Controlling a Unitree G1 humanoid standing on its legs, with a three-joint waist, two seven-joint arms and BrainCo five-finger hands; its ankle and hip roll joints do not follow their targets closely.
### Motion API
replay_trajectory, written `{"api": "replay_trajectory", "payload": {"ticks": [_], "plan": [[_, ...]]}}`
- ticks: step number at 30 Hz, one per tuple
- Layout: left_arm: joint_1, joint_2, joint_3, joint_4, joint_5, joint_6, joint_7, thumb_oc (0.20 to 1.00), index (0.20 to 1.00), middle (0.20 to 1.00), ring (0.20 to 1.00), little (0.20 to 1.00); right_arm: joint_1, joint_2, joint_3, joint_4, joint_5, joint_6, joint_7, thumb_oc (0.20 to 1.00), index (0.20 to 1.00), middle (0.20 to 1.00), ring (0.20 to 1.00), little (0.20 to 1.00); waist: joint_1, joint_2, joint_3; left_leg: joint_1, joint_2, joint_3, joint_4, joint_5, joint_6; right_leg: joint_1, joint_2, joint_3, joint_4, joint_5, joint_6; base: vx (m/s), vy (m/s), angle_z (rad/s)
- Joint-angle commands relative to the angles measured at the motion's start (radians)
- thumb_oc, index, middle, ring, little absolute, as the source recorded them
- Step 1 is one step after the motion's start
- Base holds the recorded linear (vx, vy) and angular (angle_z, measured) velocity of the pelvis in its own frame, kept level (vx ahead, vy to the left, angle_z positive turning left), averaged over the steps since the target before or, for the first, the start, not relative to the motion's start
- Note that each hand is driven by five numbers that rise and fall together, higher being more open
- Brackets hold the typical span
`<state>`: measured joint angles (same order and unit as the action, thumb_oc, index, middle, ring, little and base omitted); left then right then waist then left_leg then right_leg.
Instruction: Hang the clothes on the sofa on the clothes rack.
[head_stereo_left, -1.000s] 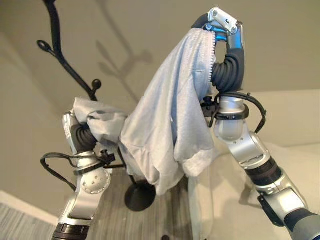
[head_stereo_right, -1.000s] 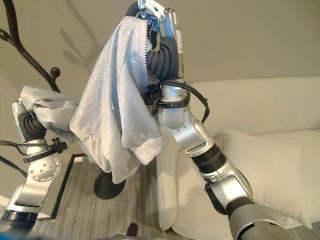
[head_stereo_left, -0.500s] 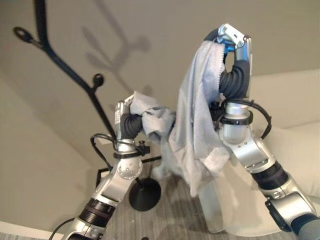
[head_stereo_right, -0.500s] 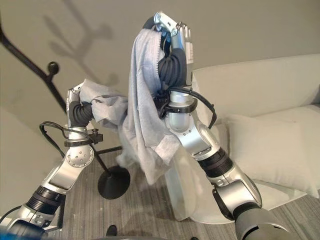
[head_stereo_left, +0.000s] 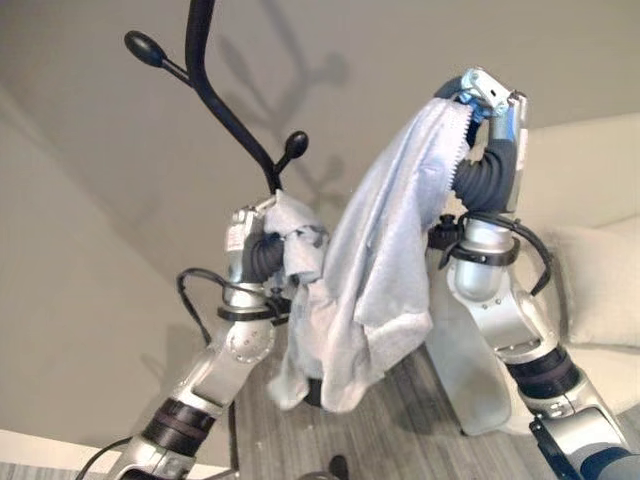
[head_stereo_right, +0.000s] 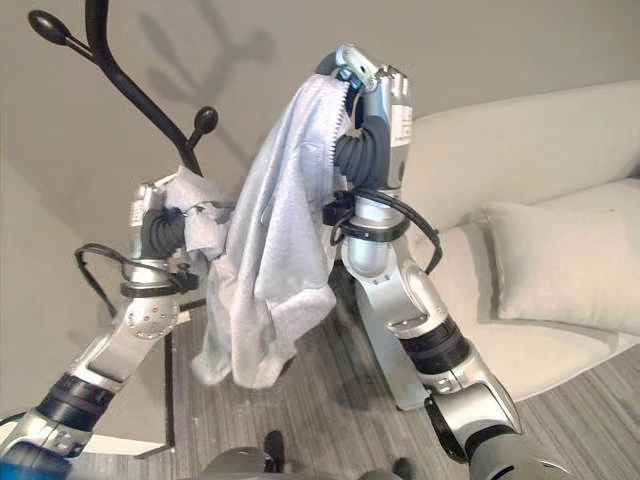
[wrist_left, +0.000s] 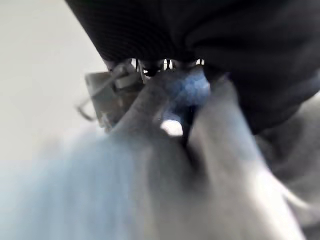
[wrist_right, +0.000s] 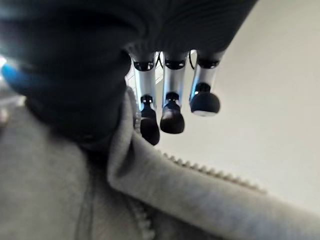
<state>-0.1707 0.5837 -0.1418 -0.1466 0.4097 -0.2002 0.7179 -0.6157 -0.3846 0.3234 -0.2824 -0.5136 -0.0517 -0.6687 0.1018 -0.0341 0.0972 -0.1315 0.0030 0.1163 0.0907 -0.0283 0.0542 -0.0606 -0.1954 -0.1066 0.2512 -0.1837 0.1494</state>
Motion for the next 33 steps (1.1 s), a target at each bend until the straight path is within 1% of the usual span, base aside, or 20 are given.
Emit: {"api": "replay_trajectory", "payload": {"ticks": [1, 3, 4, 5, 8, 9, 11, 12, 13, 15, 17, 19, 22, 24, 26, 30, 31, 32, 33], "plan": [[-0.113, 0.012, 0.042, -0.025, 0.048, -0.018, 0.06, 0.2, 0.2, 0.2, 0.2, 0.2, -0.079, -0.039, -0.066, -0.011, -0.054, -0.037, -0.023, 0.2, 0.2, 0.2, 0.2, 0.2, -0.013, -0.013, -0.086, 0.09, -0.02, -0.117, -0.034, -0.082, -0.023, 0.033, 0.086, 0.08, -0.072, 0.108, -0.05, 0.11, 0.094, 0.38], [-0.126, 0.003, 0.075, -0.037, 0.042, -0.021, 0.068, 0.2, 0.2, 0.2, 0.2, 0.2, -0.077, -0.06, -0.096, -0.001, -0.05, -0.027, -0.035, 0.2, 0.2, 0.2, 0.2, 0.2, -0.021, -0.013, -0.093, 0.116, -0.029, -0.135, -0.054, -0.087, -0.02, 0.02, 0.107, 0.114, -0.076, 0.105, -0.053, 0.14, 0.033, 0.46], [-0.128, 0.002, 0.087, -0.047, 0.04, -0.02, 0.067, 0.2, 0.2, 0.2, 0.2, 0.2, -0.075, -0.067, -0.11, -0.002, -0.047, -0.025, -0.04, 0.2, 0.2, 0.2, 0.2, 0.2, -0.025, -0.011, -0.091, 0.124, -0.031, -0.146, -0.065, -0.083, -0.018, 0.017, 0.111, 0.12, -0.094, 0.117, -0.054, 0.09, -0.025, 0.59], [-0.134, 0.001, 0.096, -0.05, 0.041, -0.021, 0.071, 0.2, 0.2, 0.2, 0.2, 0.2, -0.067, -0.077, -0.127, -0.003, -0.051, -0.023, -0.049, 0.2, 0.2, 0.2, 0.2, 0.2, -0.037, -0.008, -0.087, 0.13, -0.033, -0.163, -0.077, -0.07, -0.018, -0.014, 0.129, 0.143, -0.108, 0.141, -0.053, 0.1, -0.035, 0.61], [-0.149, -0.022, 0.099, -0.063, 0.023, -0.022, 0.082, 0.2, 0.2, 0.2, 0.2, 0.2, -0.043, -0.101, -0.156, -0.01, -0.07, -0.012, -0.061, 0.2, 0.2, 0.2, 0.2, 0.2, -0.078, -0.004, -0.066, 0.166, -0.045, -0.226, -0.1, -0.066, -0.016, -0.118, 0.197, 0.244, -0.115, 0.192, -0.04, 0.13, -0.018, 0.71], [-0.156, -0.029, 0.095, -0.066, 0.017, -0.024, 0.085, 0.2, 0.2, 0.2, 0.2, 0.2, -0.017, -0.111, -0.167, -0.02, -0.067, -0.017, -0.063, 0.2, 0.2, 0.2, 0.2, 0.2, -0.081, -0.012, -0.066, 0.164, -0.058, -0.248, -0.101, -0.068, -0.016, -0.102, 0.197, 0.276, -0.139, 0.19, -0.047, 0.08, -0.012, 0.73], [-0.155, -0.032, 0.09, -0.071, 0.034, -0.02, 0.081, 0.2, 0.2, 0.2, 0.2, 0.2, -0.012, -0.113, -0.176, -0.036, -0.068, -0.017, -0.057, 0.2, 0.2, 0.2, 0.2, 0.2, -0.086, -0.022, -0.063, 0.166, -0.062, -0.253, -0.098, -0.073, -0.016, -0.079, 0.186, 0.268, -0.16, 0.199, -0.056, 0.04, -0.068, 1.19], [-0.151, -0.035, 0.085, -0.078, 0.038, -0.024, 0.073, 0.2, 0.2, 0.2, 0.2, 0.2, 0.0, -0.115, -0.177, -0.038, -0.066, -0.023, -0.057, 0.2, 0.2, 0.2, 0.2, 0.2, -0.085, -0.027, -0.067, 0.165, -0.058, -0.252, -0.102, -0.075, -0.017, -0.074, 0.189, 0.265, -0.171, 0.204, -0.057, 0.19, -0.21, 1.12], [-0.135, -0.035, 0.089, -0.091, 0.033, -0.024, 0.053, 0.2, 0.2, 0.2, 0.2, 0.2, 0.039, -0.14, -0.189, -0.034, -0.061, -0.03, -0.049, 0.2, 0.2, 0.2, 0.2, 0.2, -0.072, -0.04, -0.092, 0.174, -0.043, -0.265, -0.11, -0.081, -0.028, -0.043, 0.182, 0.248, -0.218, 0.212, -0.061, 0.19, -0.175, 0.62], [-0.134, -0.032, 0.088, -0.09, 0.033, -0.02, 0.05, 0.2, 0.2, 0.2, 0.2, 0.2, 0.051, -0.153, -0.194, -0.029, -0.059, -0.032, -0.048, 0.2, 0.2, 0.2, 0.2, 0.2, -0.07, -0.044, -0.1, 0.181, -0.037, -0.273, -0.115, -0.082, -0.032, -0.027, 0.179, 0.235, -0.235, 0.213, -0.063, 0.17, -0.124, 0.42], [-0.156, -0.018, 0.088, -0.077, 0.029, -0.016, 0.058, 0.2, 0.2, 0.2, 0.2, 0.2, 0.051, -0.183, -0.208, 0.006, -0.028, -0.039, -0.054, 0.2, 0.2, 0.2, 0.2, 0.2, -0.072, -0.053, -0.111, 0.197, -0.021, -0.291, -0.132, -0.076, -0.045, 0.003, 0.179, 0.21, -0.259, 0.21, -0.068, 0.16, -0.134, 0.31], [-0.193, 0.013, 0.101, -0.051, 0.021, -0.004, 0.07, 0.2, 0.2, 0.2, 0.2, 0.2, 0.019, -0.232, -0.225, 0.062, 0.015, -0.038, -0.069, 0.2, 0.2, 0.2, 0.2, 0.2, -0.069, -0.066, -0.123, 0.21, -0.006, -0.307, -0.152, -0.069, -0.059, 0.021, 0.182, 0.187, -0.272, 0.203, -0.07, 0.13, -0.125, 0.32], [-0.235, 0.065, 0.125, -0.011, 0.028, 0.01, 0.094, 0.2, 0.2, 0.2, 0.2, 0.2, -0.045, -0.298, -0.229, 0.123, 0.038, -0.037, -0.084, 0.2, 0.2, 0.2, 0.2, 0.2, -0.064, -0.073, -0.13, 0.221, 0.008, -0.315, -0.164, -0.068, -0.072, 0.033, 0.185, 0.172, -0.274, 0.191, -0.074, 0.1, -0.077, 0.21], [-0.26, 0.104, 0.14, 0.042, 0.027, 0.019, 0.11, 0.2, 0.2, 0.2, 0.2, 0.2, -0.112, -0.339, -0.216, 0.174, 0.057, -0.037, -0.085, 0.2, 0.2, 0.2, 0.2, 0.2, -0.059, -0.078, -0.133, 0.227, 0.019, -0.323, -0.171, -0.062, -0.084, 0.038, 0.188, 0.156, -0.276, 0.182, -0.078, 0.09, -0.069, 0.14], [-0.275, 0.134, 0.143, 0.079, 0.018, 0.028, 0.1, 0.2, 0.2, 0.2, 0.2, 0.2, -0.166, -0.375, -0.199, 0.222, 0.073, -0.03, -0.077, 0.2, 0.2, 0.2, 0.2, 0.2, -0.051, -0.083, -0.14, 0.228, 0.027, -0.329, -0.174, -0.057, -0.093, 0.044, 0.189, 0.143, -0.278, 0.176, -0.081, 0.08, -0.068, 0.16], [-0.286, 0.183, 0.16, 0.147, -0.017, 0.042, 0.091, 0.2, 0.2, 0.2, 0.2, 0.2, -0.291, -0.413, -0.156, 0.345, 0.123, -0.018, -0.078, 0.2, 0.2, 0.2, 0.2, 0.2, -0.034, -0.088, -0.144, 0.222, 0.037, -0.348, -0.175, -0.048, -0.106, 0.049, 0.19, 0.118, -0.287, 0.171, -0.085, 0.07, -0.052, 0.21], [-0.287, 0.184, 0.163, 0.15, -0.018, 0.041, 0.092, 0.2, 0.2, 0.2, 0.2, 0.2, -0.302, -0.413, -0.149, 0.353, 0.125, -0.02, -0.08, 0.2, 0.2, 0.2, 0.2, 0.2, -0.038, -0.086, -0.143, 0.221, 0.037, -0.349, -0.175, -0.048, -0.107, 0.049, 0.19, 0.116, -0.288, 0.171, -0.085, 0.06, -0.04, 0.17], [-0.279, 0.204, 0.164, 0.184, -0.036, 0.046, 0.091, 0.2, 0.2, 0.2, 0.2, 0.2, -0.355, -0.431, -0.132, 0.413, 0.146, -0.014, -0.08, 0.2, 0.2, 0.2, 0.2, 0.2, -0.023, -0.088, -0.142, 0.214, 0.041, -0.356, -0.176, -0.038, -0.113, 0.05, 0.19, 0.107, -0.29, 0.168, -0.087, 0.04, -0.028, 0.12], [-0.278, 0.207, 0.165, 0.196, -0.045, 0.05, 0.092, 0.2, 0.2, 0.2, 0.2, 0.2, -0.381, -0.436, -0.123, 0.444, 0.153, -0.009, -0.084, 0.2, 0.2, 0.2, 0.2, 0.2, -0.022, -0.087, -0.141, 0.211, 0.042, -0.36, -0.177, -0.035, -0.115, 0.049, 0.189, 0.102, -0.29, 0.167, -0.087, 0.05, -0.041, 0.13]]}}
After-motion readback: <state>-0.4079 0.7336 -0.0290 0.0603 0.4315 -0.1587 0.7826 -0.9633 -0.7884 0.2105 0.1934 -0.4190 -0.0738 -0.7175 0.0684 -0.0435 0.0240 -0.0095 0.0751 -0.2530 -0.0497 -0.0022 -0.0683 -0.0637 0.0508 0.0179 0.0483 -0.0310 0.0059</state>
